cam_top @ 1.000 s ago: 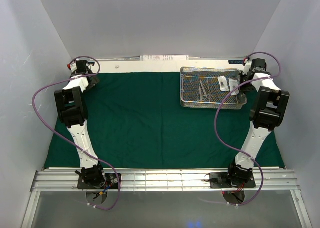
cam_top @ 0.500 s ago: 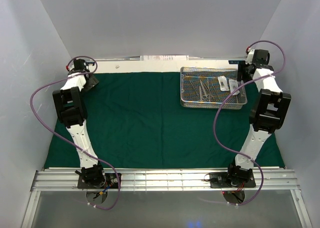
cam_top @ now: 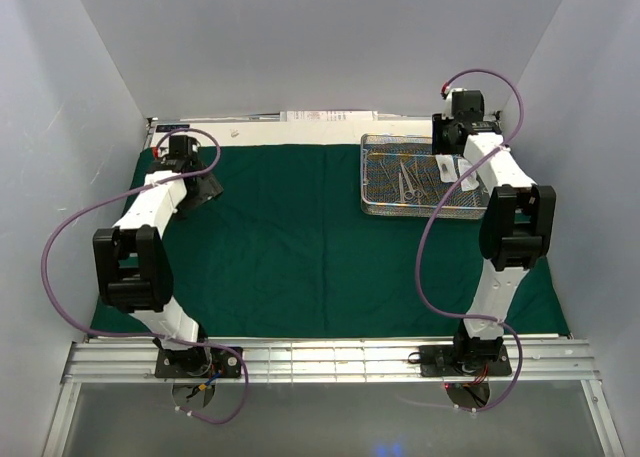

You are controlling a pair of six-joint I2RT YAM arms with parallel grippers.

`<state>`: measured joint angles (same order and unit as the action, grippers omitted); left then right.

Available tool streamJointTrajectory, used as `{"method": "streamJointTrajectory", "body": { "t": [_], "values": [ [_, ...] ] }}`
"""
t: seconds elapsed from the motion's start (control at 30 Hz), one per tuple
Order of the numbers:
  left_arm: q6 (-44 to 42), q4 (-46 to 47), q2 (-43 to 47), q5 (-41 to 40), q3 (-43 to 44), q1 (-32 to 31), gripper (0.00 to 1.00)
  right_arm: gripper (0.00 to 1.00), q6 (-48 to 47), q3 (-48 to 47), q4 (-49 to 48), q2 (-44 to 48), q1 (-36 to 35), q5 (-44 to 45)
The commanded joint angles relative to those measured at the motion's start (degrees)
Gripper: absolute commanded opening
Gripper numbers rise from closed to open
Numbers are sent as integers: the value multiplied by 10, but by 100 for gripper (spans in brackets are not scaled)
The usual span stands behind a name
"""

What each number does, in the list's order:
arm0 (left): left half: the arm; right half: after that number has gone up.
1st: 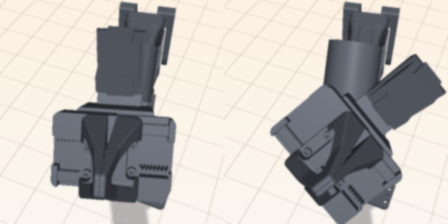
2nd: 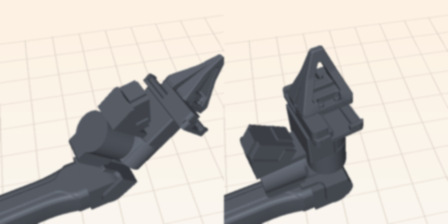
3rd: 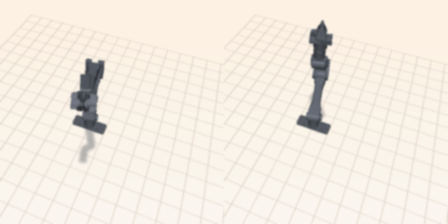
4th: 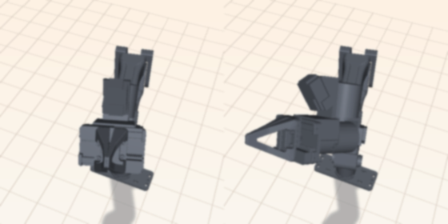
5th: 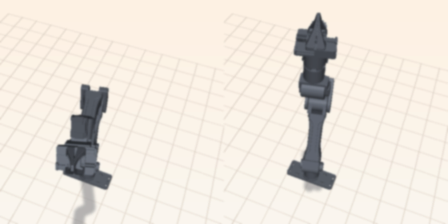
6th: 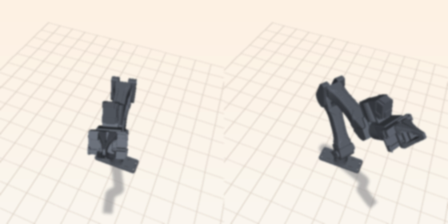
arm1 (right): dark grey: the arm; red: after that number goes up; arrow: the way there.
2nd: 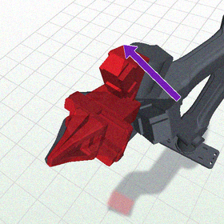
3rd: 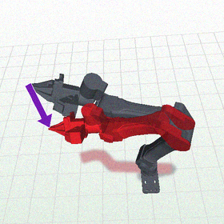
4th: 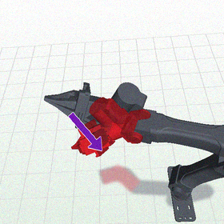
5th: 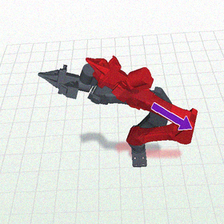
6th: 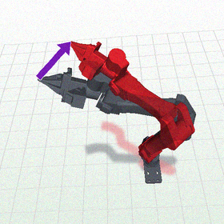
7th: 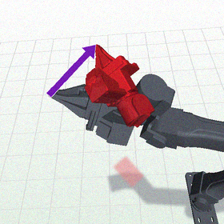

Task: Open and lay out the surgical kit
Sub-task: Pick up the medical item from the container.

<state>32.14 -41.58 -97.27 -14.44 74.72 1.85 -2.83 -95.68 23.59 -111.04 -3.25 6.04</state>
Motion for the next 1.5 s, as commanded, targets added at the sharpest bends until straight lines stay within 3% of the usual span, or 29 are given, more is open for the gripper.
{"method": "streamJointTrajectory", "body": {
  "t": [0.0,0.13,0.37,1.1,1.33,1.47],
  "values": [
    [-18,-9,66,10,-49,-4,98,46,-14,-3,-1,-34,17,9],
    [-24,-2,126,24,-82,-7,98,45,-20,-19,-5,-65,25,2],
    [-36,1,144,40,-100,-7,98,46,-19,-50,-8,-125,26,-2],
    [-31,12,130,61,-109,-9,98,45,-32,-36,-6,-171,52,-43],
    [-31,14,127,63,-109,-9,98,15,-35,-46,-1,-161,52,-54],
    [-30,15,126,63,-105,-9,98,10,-33,-57,8,-147,51,-54]
  ]
}}
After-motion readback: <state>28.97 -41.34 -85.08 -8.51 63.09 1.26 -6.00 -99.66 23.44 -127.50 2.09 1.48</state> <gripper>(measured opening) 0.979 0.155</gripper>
